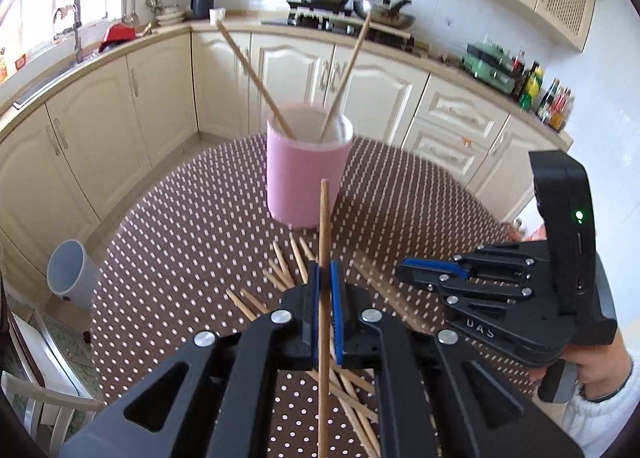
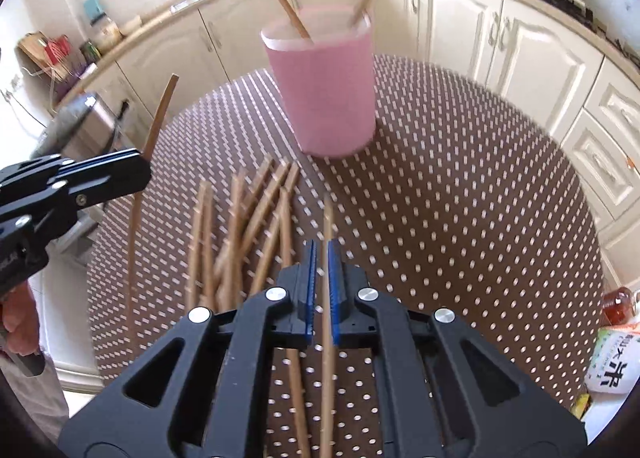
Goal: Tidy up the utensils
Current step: 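Lift the right tool's chopstick over the pink cup while the left tool carries its chopstick there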
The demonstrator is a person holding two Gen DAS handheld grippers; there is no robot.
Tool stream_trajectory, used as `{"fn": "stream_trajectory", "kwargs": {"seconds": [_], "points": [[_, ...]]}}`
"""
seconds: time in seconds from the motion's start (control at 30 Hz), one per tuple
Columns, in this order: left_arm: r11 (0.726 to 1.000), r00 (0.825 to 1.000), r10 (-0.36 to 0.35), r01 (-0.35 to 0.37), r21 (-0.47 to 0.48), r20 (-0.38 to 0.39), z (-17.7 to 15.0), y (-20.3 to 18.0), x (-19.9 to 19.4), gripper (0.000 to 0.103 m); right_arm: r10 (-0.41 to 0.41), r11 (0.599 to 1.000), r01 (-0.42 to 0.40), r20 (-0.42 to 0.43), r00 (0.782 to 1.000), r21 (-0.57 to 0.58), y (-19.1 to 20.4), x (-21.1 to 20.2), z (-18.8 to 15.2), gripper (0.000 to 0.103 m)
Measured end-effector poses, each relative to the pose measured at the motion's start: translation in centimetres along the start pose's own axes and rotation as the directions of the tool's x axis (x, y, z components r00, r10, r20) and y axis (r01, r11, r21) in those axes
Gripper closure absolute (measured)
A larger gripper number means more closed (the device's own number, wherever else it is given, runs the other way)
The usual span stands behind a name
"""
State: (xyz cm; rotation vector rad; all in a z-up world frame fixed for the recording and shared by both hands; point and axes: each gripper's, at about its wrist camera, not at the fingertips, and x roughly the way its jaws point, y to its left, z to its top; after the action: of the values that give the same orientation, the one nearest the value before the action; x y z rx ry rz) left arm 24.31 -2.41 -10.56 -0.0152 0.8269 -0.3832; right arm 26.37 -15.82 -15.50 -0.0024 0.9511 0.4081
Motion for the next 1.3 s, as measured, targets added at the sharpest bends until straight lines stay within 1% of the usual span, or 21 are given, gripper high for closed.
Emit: {"fn": "stream_trajectory", "kwargs": {"seconds": [0.07,0.13,0.23,0.3,0.4,0.43,0.47,0.5,0.53,0.57,0.6,0.63,0.67,0.73,0.83,0.9,0.97,1.13,1.23,1.3], "points": [[1.0,1.0,-0.003,0.003,-0.001,0.025,0.5,-0.2,-1.0,0.097,0.018,1.0,-0.018,0.043,0.999,0.0,0.5,-1.5,0.5,0.097],[1.0,0.999,-0.005,0.005,0.005,0.048,1.1,-0.4,-2.1,0.097,0.023,1.0,-0.022,0.058,0.998,-0.015,0.9,-2.4,0.9,0.097],[1.0,0.999,0.013,-0.013,0.01,0.049,1.6,-0.6,-2.5,0.097,0.005,0.999,-0.004,0.019,1.0,-0.035,0.7,-2.0,1.3,0.096],[1.0,0.999,0.029,-0.029,0.009,0.043,1.7,-0.6,-2.3,0.097,-0.008,1.0,0.007,-0.041,0.999,-0.029,0.5,-0.7,1.0,0.096],[0.999,0.999,0.03,-0.03,-0.012,0.029,1.4,0.0,-1.7,0.097,-0.038,0.999,0.037,-0.084,0.996,-0.012,-0.8,0.9,0.3,0.095],[0.999,0.999,0.031,-0.031,-0.018,0.021,1.4,0.2,-1.4,0.097,-0.04,0.999,0.04,-0.098,0.994,-0.002,-1.1,1.4,0.1,0.09],[0.999,0.999,0.035,-0.035,-0.024,0.012,1.3,0.4,-1.1,0.097,-0.044,0.999,0.045,-0.113,0.993,0.007,-1.4,2.0,-0.1,0.079],[0.999,0.999,0.037,-0.037,-0.028,0.007,1.2,0.6,-0.8,0.097,-0.05,0.999,0.052,-0.122,0.991,0.01,-1.6,2.4,-0.2,0.071],[0.999,0.999,0.037,-0.037,-0.034,0.001,1.2,0.8,-0.6,0.097,-0.058,0.998,0.06,-0.129,0.99,0.011,-1.8,2.8,-0.4,0.054],[0.999,0.999,0.035,-0.035,-0.038,-0.002,1.1,0.9,-0.4,0.097,-0.061,0.998,0.063,-0.124,0.99,0.008,-1.8,3.0,-0.5,0.054],[0.999,0.999,0.035,-0.035,-0.039,-0.002,1.0,1.0,-0.3,0.097,-0.065,0.998,0.066,-0.127,0.99,-0.002,-2.1,3.3,-0.6,0.054],[0.999,0.999,0.036,-0.036,-0.039,-0.004,0.9,1.1,-0.2,0.097,-0.076,0.997,0.076,-0.131,0.988,-0.011,-2.1,3.6,-0.7,0.061],[0.999,0.999,0.036,-0.036,-0.04,-0.005,0.8,1.2,-0.1,0.097,-0.083,0.997,0.081,-0.135,0.987,-0.017,-1.9,3.9,-0.6,0.073],[0.999,0.999,0.035,-0.035,-0.04,-0.009,0.7,1.3,0.1,0.097,-0.082,0.997,0.079,-0.155,0.985,-0.024,-1.7,4.7,-0.6,0.073],[0.999,0.999,0.03,-0.031,-0.035,-0.015,0.8,1.5,0.5,0.097,-0.109,0.993,0.101,-0.184,0.977,-0.055,-1.0,6.3,-0.9,0.074],[0.999,0.999,0.028,-0.029,-0.035,-0.022,0.7,1.5,0.8,0.097,-0.126,0.991,0.114,-0.174,0.977,-0.077,-0.7,6.6,-0.9,0.076],[0.999,0.999,0.027,-0.028,-0.038,-0.027,0.7,1.4,1.0,0.097,-0.14,0.987,0.125,-0.172,0.975,-0.097,-0.5,6.7,-0.7,0.097],[0.999,1.0,0.021,-0.021,-0.031,-0.02,0.9,1.1,0.8,0.097,-0.119,0.991,0.107,-0.157,0.98,-0.082,0.5,6.3,-0.7,0.098],[0.999,1.0,0.029,-0.029,-0.016,-0.008,1.3,0.7,0.3,0.097,-0.099,0.994,0.093,-0.108,0.989,-0.062,0.2,3.8,-0.2,0.098],[0.999,1.0,0.029,-0.029,-0.014,0.0,1.6,0.6,-0.1,0.097,-0.071,0.997,0.069,-0.06,0.996,-0.045,0.0,2.1,0.3,0.098]]}}
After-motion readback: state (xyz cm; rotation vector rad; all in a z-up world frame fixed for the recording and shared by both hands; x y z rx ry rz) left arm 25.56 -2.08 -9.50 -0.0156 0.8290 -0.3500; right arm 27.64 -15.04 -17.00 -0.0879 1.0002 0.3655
